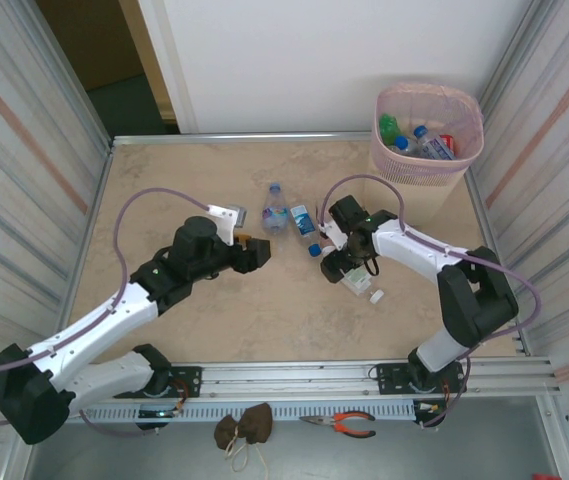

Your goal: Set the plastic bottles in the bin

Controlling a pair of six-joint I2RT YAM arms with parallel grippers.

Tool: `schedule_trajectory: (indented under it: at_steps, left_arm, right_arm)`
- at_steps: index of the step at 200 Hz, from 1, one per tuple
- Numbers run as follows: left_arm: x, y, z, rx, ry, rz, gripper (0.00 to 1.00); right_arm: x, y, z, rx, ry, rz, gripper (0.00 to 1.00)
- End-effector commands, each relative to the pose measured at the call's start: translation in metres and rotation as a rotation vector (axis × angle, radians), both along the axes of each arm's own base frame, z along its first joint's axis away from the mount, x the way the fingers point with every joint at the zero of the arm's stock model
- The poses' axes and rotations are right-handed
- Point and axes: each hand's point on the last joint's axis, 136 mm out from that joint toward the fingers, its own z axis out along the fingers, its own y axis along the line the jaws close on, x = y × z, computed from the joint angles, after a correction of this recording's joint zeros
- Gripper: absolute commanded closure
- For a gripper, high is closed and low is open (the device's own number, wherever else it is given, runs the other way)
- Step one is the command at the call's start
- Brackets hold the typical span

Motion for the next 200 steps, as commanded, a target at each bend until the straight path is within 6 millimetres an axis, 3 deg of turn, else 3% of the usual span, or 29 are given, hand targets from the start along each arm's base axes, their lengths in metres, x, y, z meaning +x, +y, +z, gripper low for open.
schedule_trajectory:
  at_steps: [1,99,155,200]
  left_arm:
    - [-0.001,0.009,-0.001,0.004,-0.001,0.031,0.34]
    - [-0.003,0.011,-0.001,0.001,0.006,0.034,0.34]
    - [-0.003,0.012,-0.001,-0.003,0.008,0.041,0.34]
    - [-0.004,0.016,0.0,-0.001,0.002,0.052,0.34]
  right_arm:
    - [-0.002,-0.008,-0.009,-0.053,0.012,-0.012,0.15]
    - [-0.005,-0.009,-0.028,-0.075,0.07,-0.025,0.26]
    - [-0.005,-0.01,-0.019,-0.062,0.051,-0.031,0.33]
    - [-0.007,-0.013,0.0,-0.036,0.027,-0.047,0.37]
